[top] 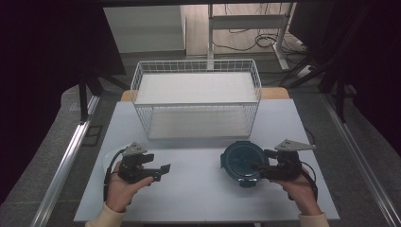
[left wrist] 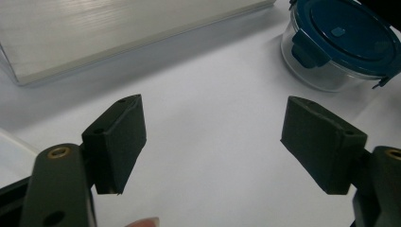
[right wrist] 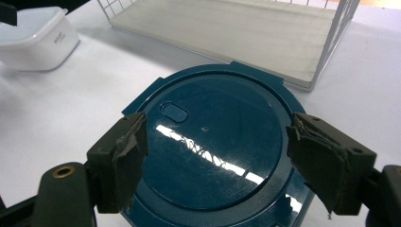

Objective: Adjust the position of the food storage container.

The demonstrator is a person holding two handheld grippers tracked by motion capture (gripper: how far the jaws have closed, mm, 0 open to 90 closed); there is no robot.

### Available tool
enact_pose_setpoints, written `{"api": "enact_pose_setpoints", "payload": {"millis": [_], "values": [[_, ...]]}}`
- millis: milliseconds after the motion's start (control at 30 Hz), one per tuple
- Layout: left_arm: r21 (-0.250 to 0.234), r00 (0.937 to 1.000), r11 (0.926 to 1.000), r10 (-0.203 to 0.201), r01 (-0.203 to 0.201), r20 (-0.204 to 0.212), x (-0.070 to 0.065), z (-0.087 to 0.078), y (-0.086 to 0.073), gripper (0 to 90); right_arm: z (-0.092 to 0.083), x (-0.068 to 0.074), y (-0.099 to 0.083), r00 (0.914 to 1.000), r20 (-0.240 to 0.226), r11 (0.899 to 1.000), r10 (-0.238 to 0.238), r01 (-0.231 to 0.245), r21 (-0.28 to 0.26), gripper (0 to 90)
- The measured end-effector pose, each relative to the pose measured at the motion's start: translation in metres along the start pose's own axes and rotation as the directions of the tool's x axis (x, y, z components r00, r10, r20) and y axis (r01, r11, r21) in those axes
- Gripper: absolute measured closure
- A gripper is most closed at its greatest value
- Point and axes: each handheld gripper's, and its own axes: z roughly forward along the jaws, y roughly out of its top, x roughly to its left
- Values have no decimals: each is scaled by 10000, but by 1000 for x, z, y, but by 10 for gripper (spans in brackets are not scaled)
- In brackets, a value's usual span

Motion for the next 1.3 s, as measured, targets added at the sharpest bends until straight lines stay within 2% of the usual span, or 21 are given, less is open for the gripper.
{"api": "enact_pose_setpoints", "payload": {"millis": [200, 433, 500, 667, 1033, 1300], "values": [[-52, 10000, 10000, 6, -6, -20, -1, -2, 1, 219, 2, -2, 0, 10000, 1, 10000, -41, 41, 75, 216], [-4, 10000, 10000, 51, -51, -48, -1, -4, -2, 216, -1, 2, 4, 9996, 159, 9996, -214, 211, 169, 229], [-5, 10000, 10000, -21, 21, -3, -1, -5, -2, 216, -4, 3, 3, 9999, 141, 9999, -86, 84, 136, 235], [-36, 9999, 9999, 105, -105, 82, -2, -6, -1, 216, -5, 2, 3, 9998, 205, 9998, -49, 46, 184, 239], [-53, 9999, 10000, -31, 32, 123, 1, -8, -3, 217, 0, -2, 6, 9999, 128, 9995, 104, -108, 296, 263], [46, 9999, 10000, -31, 30, 161, 2, -6, -4, 216, 3, -7, 18, 9995, 219, 9982, 240, -251, 542, 340]]}}
